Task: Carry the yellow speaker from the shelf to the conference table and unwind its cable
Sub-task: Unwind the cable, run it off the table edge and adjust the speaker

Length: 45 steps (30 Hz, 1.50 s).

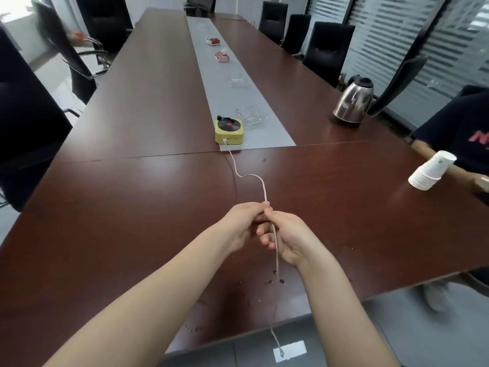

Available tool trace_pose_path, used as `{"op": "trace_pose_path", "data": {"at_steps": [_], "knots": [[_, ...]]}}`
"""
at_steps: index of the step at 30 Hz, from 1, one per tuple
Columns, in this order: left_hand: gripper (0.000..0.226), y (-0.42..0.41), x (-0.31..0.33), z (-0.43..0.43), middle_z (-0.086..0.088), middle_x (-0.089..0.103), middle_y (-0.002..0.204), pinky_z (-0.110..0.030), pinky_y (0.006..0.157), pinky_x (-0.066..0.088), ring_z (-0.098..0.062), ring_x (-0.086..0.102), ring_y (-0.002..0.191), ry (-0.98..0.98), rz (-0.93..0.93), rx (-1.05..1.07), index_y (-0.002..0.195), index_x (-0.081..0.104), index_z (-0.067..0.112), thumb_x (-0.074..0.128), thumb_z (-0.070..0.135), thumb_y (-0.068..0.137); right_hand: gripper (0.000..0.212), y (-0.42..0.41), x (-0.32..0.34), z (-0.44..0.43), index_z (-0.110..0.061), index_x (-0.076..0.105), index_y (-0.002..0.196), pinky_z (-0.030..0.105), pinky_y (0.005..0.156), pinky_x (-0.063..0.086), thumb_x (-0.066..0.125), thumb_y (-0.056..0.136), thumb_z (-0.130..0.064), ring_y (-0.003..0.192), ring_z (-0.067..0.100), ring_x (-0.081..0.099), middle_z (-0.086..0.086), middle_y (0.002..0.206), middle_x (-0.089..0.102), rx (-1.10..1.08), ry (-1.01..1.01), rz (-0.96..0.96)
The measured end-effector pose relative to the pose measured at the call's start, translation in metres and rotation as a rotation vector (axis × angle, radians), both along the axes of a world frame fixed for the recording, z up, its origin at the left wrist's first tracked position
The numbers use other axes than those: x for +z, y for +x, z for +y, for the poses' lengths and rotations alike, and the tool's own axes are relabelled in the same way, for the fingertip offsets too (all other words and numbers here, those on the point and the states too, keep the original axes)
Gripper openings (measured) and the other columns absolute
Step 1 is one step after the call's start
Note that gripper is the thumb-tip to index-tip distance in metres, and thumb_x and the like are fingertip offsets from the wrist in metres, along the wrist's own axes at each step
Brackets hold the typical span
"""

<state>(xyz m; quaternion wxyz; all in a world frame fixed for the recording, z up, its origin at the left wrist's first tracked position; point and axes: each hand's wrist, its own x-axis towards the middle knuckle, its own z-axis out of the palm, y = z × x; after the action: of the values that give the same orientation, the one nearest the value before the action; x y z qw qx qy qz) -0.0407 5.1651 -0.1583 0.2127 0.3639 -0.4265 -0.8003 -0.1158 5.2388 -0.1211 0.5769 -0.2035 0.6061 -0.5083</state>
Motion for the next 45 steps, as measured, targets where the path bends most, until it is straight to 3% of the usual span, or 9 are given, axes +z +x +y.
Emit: {"op": "trace_pose_path", "data": {"at_steps": [2,7,15,18,21,26,32,37,45], "knots": [[0.045,0.008,-0.009,0.007,-0.001,0.033,0.041,-0.027,0.044,0.039,-0.02,0.037,0.029,-0.015,-0.019,0.012,0.05,0.054,0.016,0.052,0.024,0.094,0.034,0.005,-0.01,0.008,-0.006,0.056,0.079,0.014,0.029,0.033,0.037,0.102,-0.022,0.029,0.008,0.047,0.0,0.04,0.053,0.007,0.006,-0.019],[0.023,0.028,-0.026,0.029,0.006,0.038,0.04,-0.018,0.035,0.037,-0.011,0.039,0.032,-0.077,-0.12,0.078,0.075,0.058,0.008,0.053,0.019,0.095,0.032,0.018,-0.041,0.025,-0.009,0.057,0.076,0.015,0.034,0.042,0.041,0.101,-0.021,0.032,0.009,0.051,0.0,0.043,0.054,0.023,0.014,-0.098],[0.023,0.057,-0.066,0.062,0.001,0.04,0.051,-0.018,0.04,0.037,-0.01,0.04,0.038,-0.013,-0.236,0.15,0.075,0.059,0.011,0.053,0.022,0.095,0.028,0.04,-0.092,0.048,-0.007,0.06,0.078,0.018,0.046,0.054,0.046,0.099,-0.018,0.041,0.008,0.058,0.004,0.057,0.056,0.066,0.063,-0.038],[0.025,0.06,-0.079,0.07,0.003,0.041,0.045,-0.019,0.044,0.039,-0.011,0.041,0.038,0.021,-0.259,0.187,0.073,0.059,0.012,0.051,0.021,0.096,0.03,0.047,-0.109,0.052,-0.01,0.059,0.075,0.018,0.051,0.054,0.046,0.099,-0.021,0.051,0.011,0.058,0.006,0.064,0.055,0.087,0.083,0.048],[0.026,0.058,-0.092,0.072,-0.002,0.046,0.056,-0.026,0.056,0.047,-0.014,0.046,0.047,0.047,-0.291,0.221,0.072,0.06,0.012,0.053,0.018,0.095,0.032,0.049,-0.123,0.051,-0.011,0.06,0.071,0.018,0.054,0.052,0.048,0.098,-0.023,0.058,0.013,0.057,0.006,0.064,0.057,0.1,0.109,0.199],[0.02,0.053,-0.102,0.072,-0.007,0.06,0.068,-0.019,0.056,0.056,-0.018,0.058,0.058,0.041,-0.332,0.237,0.076,0.06,0.009,0.054,0.013,0.094,0.034,0.037,-0.145,0.049,-0.02,0.062,0.055,0.042,0.077,0.054,0.059,0.088,-0.025,0.068,0.019,0.058,-0.002,0.059,0.062,0.159,0.102,0.509],[0.02,0.046,-0.111,0.071,-0.003,0.062,0.072,-0.014,0.055,0.053,-0.011,0.061,0.063,0.035,-0.438,0.186,0.076,0.06,0.01,0.054,0.015,0.094,0.039,0.023,-0.16,0.051,-0.022,0.05,0.049,0.029,0.059,0.035,0.068,0.082,-0.032,0.057,0.015,0.048,-0.005,0.053,0.051,0.219,0.143,0.656],[0.021,0.042,-0.116,0.067,0.005,0.059,0.046,-0.016,0.058,0.053,0.002,0.053,0.033,0.018,-0.508,0.148,0.074,0.06,0.01,0.055,0.015,0.094,0.041,0.013,-0.169,0.05,-0.019,0.047,0.05,0.027,0.055,0.034,0.071,0.08,-0.034,0.052,0.011,0.045,-0.005,0.052,0.05,0.267,0.19,0.672],[0.022,0.033,-0.108,0.057,-0.006,0.058,0.068,-0.016,0.042,0.051,-0.003,0.052,0.03,-0.025,-0.637,0.087,0.07,0.055,0.007,0.057,0.009,0.092,0.045,0.003,-0.158,0.04,-0.017,0.05,0.049,0.024,0.048,0.028,0.07,0.079,-0.044,0.047,0.009,0.036,-0.003,0.049,0.044,0.521,0.214,0.8]]}}
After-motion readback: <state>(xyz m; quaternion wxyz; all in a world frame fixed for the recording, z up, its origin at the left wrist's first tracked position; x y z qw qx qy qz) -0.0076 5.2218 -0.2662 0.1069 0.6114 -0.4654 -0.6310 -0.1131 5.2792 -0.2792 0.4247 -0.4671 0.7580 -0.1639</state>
